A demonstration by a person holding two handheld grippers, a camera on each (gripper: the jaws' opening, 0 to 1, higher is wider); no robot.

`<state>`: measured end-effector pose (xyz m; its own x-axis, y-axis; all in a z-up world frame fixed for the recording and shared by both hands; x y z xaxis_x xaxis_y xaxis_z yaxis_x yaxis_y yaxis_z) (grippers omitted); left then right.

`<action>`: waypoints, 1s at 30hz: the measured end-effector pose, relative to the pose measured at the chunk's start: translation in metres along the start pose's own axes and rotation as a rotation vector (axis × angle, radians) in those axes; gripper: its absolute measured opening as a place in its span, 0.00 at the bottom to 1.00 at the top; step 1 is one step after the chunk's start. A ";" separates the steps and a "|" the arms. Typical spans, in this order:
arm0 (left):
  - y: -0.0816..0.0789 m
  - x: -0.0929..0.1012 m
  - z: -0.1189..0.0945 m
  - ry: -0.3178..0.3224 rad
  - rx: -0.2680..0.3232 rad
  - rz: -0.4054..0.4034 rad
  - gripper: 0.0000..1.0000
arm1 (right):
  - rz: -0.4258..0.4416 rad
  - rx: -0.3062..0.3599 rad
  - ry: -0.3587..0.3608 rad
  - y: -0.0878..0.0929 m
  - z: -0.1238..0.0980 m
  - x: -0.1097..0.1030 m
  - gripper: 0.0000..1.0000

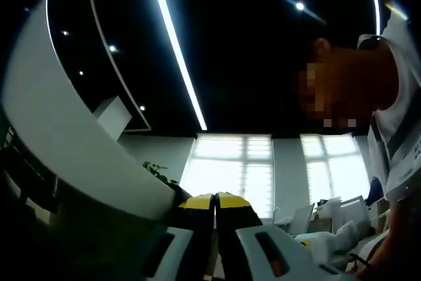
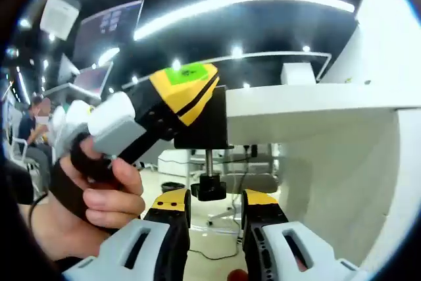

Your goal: Clamp the fixed fixture on the desktop, loosen the retaining clip, secure it to the edge of the desk, and tighten the retaining clip.

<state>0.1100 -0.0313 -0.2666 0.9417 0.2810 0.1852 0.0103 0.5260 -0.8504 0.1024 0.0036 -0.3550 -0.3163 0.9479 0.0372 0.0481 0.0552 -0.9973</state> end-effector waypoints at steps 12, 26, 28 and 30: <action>-0.001 0.000 -0.001 0.001 0.007 -0.002 0.01 | -0.060 -0.036 0.044 -0.002 0.020 -0.010 0.28; -0.001 0.000 0.000 0.000 0.004 -0.001 0.01 | -0.139 -0.034 -0.125 -0.003 0.029 -0.004 0.25; -0.001 0.000 0.000 0.001 0.005 -0.002 0.01 | -0.135 -0.023 -0.189 -0.004 0.030 -0.002 0.25; 0.000 0.000 0.000 0.001 0.002 0.000 0.01 | -0.137 -0.017 -0.266 -0.004 0.031 0.000 0.25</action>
Point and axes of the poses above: the point that each gripper's makers call its tool centre point, and the gripper's own axes: z roughly forward along the fingers, x roughly to its right, y roughly out of its underside, the point moved 3 cm from there along -z, roughly backward along the fingers, and after that the axes turned 13 degrees about -x, right-handed, at the moved point
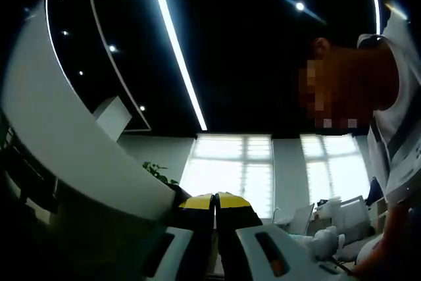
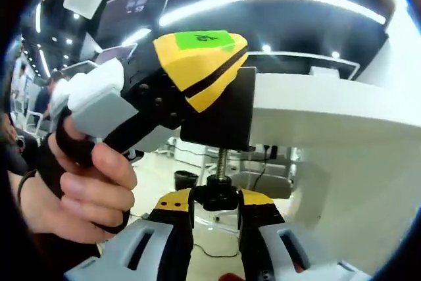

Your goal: Clamp the fixed fixture on the desktop, loosen the retaining clip, secure it to the edge of the desk, and tighten the retaining clip.

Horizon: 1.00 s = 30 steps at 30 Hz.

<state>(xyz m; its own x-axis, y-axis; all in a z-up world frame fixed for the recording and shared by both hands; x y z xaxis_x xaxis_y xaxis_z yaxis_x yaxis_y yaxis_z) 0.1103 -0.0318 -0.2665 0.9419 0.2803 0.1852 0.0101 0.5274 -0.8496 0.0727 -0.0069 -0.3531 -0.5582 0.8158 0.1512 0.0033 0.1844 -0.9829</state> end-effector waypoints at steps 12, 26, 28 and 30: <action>0.001 0.000 0.000 0.006 -0.007 0.002 0.01 | -0.036 0.009 -0.175 0.002 0.001 -0.002 0.25; -0.005 0.000 -0.004 -0.008 0.005 0.001 0.01 | 0.091 -0.009 -0.018 0.022 -0.036 0.006 0.25; -0.009 0.000 -0.005 -0.011 0.015 -0.001 0.01 | 0.101 -0.001 0.004 0.021 -0.040 0.008 0.25; -0.012 0.000 -0.007 -0.011 0.031 -0.010 0.02 | 0.116 0.001 0.013 0.021 -0.042 0.009 0.24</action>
Point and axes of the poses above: the point that each gripper's makers call its tool centre point, and the gripper's own axes: z roughly forward along the fingers, x roughly to its right, y roughly out of its underside, the point moved 3 cm from there along -z, roughly backward along the fingers, and after that the axes turned 13 degrees about -x, right-handed, at the moved point
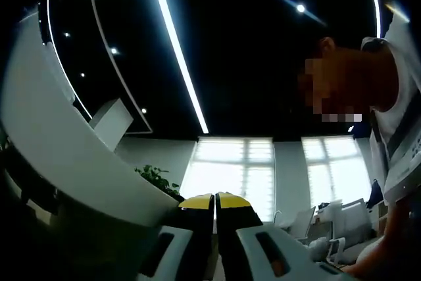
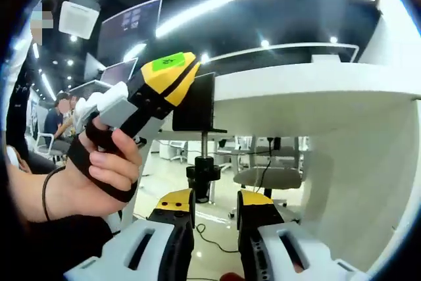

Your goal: Clamp the fixed fixture on the desktop, loosen the retaining clip, secure it to the edge of the desk, and tighten the retaining clip.

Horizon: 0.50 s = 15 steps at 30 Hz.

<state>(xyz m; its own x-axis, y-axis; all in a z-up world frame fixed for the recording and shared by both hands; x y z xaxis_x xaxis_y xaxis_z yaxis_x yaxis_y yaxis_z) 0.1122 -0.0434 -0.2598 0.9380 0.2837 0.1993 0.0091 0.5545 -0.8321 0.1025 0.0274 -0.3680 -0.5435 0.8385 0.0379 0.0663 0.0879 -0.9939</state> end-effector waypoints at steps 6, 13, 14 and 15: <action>-0.005 0.004 -0.002 -0.001 0.011 -0.001 0.02 | 0.007 0.001 0.017 -0.001 -0.003 0.001 0.24; 0.001 0.005 0.004 -0.002 -0.012 0.007 0.03 | 0.008 -0.010 0.032 0.001 -0.009 0.003 0.23; 0.000 0.005 0.004 -0.002 -0.012 0.010 0.03 | 0.016 -0.026 0.039 0.005 -0.009 0.005 0.23; 0.000 0.005 0.005 -0.002 -0.012 0.013 0.03 | 0.025 -0.042 0.045 0.009 -0.009 0.006 0.23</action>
Point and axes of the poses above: the point that each gripper's makers call its tool centre point, and the gripper's own axes: z roughly forward along the fingers, x roughly to its right, y roughly out of its underside, the point moved 3 cm from there along -z, roughly backward along the fingers, and after that the axes turned 13 degrees about -x, right-handed, at the moved point
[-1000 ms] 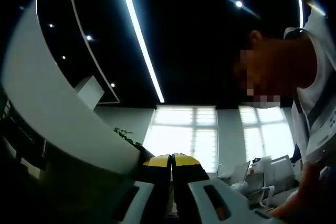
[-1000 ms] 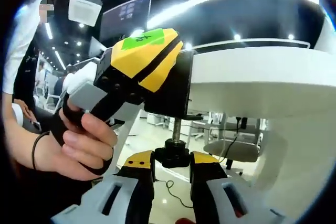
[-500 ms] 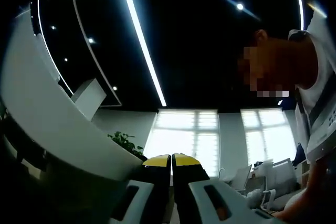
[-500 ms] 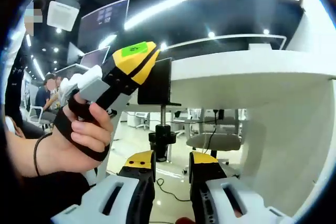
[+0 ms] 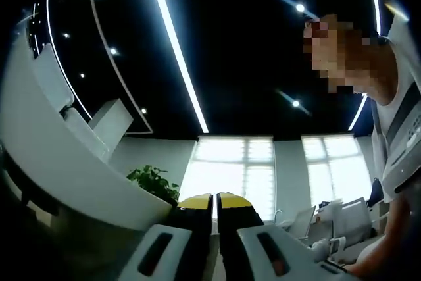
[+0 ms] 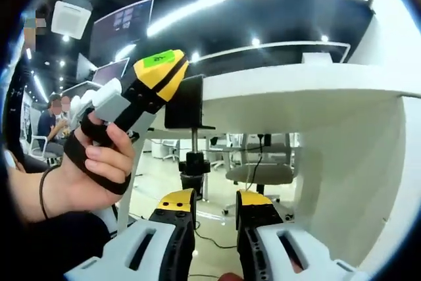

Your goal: Clamp the fixed fixture on the desktop, loosen the retaining clip, secure it to the edge of the desk, and tighten the retaining clip.

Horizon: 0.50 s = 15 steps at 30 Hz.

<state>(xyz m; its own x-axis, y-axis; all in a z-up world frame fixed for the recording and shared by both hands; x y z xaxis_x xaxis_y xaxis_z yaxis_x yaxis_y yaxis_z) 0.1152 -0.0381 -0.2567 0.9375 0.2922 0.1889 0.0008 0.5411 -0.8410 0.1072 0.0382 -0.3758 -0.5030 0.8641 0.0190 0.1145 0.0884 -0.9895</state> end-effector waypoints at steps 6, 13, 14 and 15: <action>-0.002 -0.006 -0.002 0.000 -0.022 0.020 0.03 | 0.041 -0.009 0.048 0.003 0.001 0.007 0.23; -0.001 -0.003 -0.001 0.002 -0.022 0.016 0.02 | 0.001 -0.015 0.048 0.000 0.005 0.000 0.23; 0.000 -0.003 -0.001 0.002 -0.022 0.016 0.02 | -0.008 -0.014 0.044 0.000 0.006 -0.001 0.23; 0.001 -0.002 0.000 0.001 -0.024 0.018 0.02 | -0.016 -0.015 0.042 -0.001 0.007 -0.001 0.23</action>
<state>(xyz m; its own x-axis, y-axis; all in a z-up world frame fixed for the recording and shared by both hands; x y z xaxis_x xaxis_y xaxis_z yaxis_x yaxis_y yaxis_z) 0.1130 -0.0387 -0.2578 0.9379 0.3005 0.1734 -0.0074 0.5171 -0.8559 0.1020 0.0335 -0.3763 -0.4687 0.8824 0.0407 0.1195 0.1090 -0.9868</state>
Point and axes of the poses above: the point that each gripper's makers call its tool centre point, and the gripper's own axes: z roughly forward along the fingers, x roughly to its right, y roughly out of its underside, the point moved 3 cm from there along -z, roughly backward along the fingers, and after that the axes turned 13 degrees about -x, right-handed, at the moved point
